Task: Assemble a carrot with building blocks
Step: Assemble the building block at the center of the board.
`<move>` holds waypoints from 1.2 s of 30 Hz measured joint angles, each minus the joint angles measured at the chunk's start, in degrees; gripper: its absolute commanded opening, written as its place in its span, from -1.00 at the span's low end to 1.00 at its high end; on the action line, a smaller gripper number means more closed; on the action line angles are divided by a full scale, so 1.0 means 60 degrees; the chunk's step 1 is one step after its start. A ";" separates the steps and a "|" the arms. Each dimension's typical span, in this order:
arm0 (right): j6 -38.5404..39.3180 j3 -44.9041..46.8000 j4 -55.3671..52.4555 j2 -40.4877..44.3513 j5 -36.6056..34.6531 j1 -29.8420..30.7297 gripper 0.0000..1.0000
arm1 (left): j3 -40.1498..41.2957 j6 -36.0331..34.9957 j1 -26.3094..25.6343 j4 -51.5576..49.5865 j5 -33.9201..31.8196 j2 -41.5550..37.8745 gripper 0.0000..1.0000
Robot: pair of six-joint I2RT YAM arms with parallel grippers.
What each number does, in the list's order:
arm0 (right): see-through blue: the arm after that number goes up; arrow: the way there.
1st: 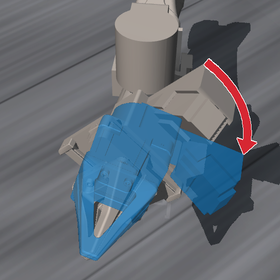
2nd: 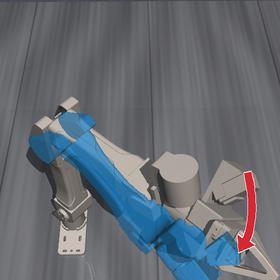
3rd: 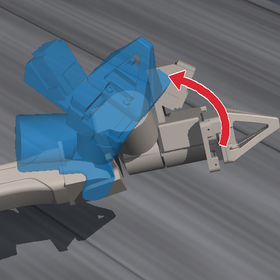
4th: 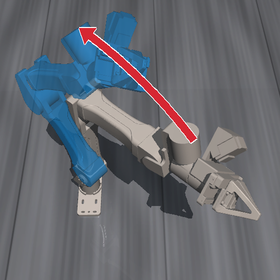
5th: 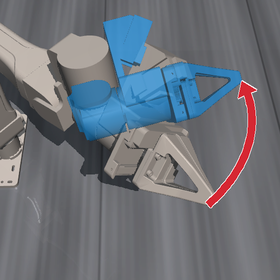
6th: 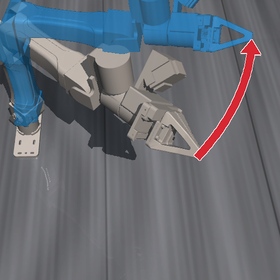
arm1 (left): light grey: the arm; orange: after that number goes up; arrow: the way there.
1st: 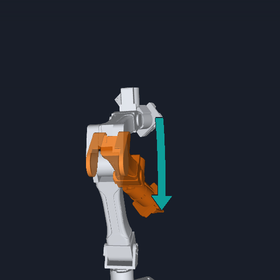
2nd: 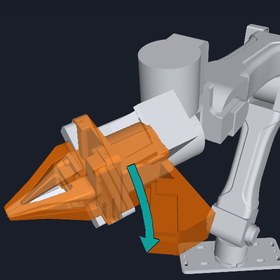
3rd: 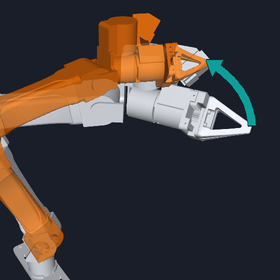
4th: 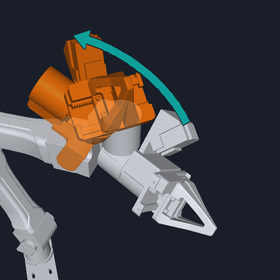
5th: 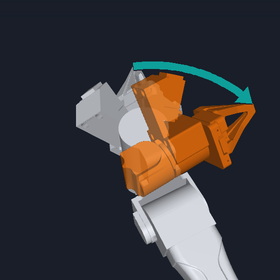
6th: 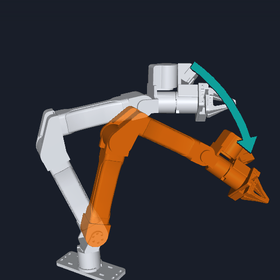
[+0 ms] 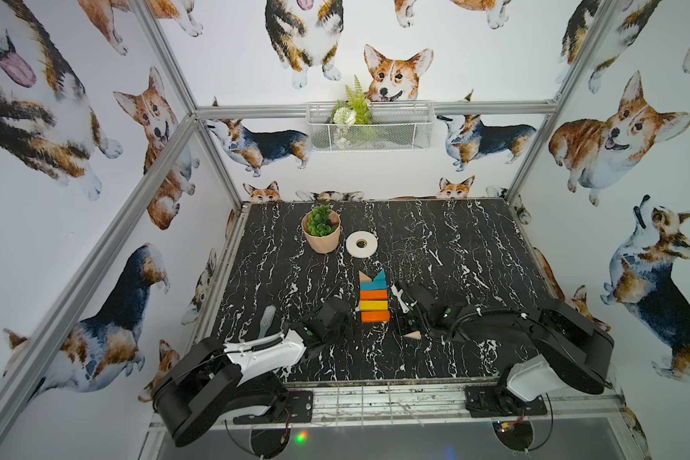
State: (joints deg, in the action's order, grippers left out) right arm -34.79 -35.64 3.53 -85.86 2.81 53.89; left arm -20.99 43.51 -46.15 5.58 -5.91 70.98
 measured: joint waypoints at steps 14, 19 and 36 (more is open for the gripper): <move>-0.0007 -0.0091 0.0149 -0.0594 0.0004 -0.0004 -0.87 | 0.0146 -0.0007 0.0000 0.0244 0.0138 0.0189 -0.60; -0.0007 -0.0200 0.0488 -0.0860 0.0018 -0.0044 -0.87 | 0.0124 -0.0040 0.0000 0.0353 0.0149 0.0280 -0.60; -0.0022 -0.0004 0.0142 -0.0200 -0.0007 -0.0051 -0.87 | 0.0098 0.0015 0.0000 0.0947 0.0459 0.0663 -0.63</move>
State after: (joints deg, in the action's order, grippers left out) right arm -34.92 -35.66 4.38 -87.07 2.76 53.58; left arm -20.40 43.59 -46.15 11.27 -3.16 74.96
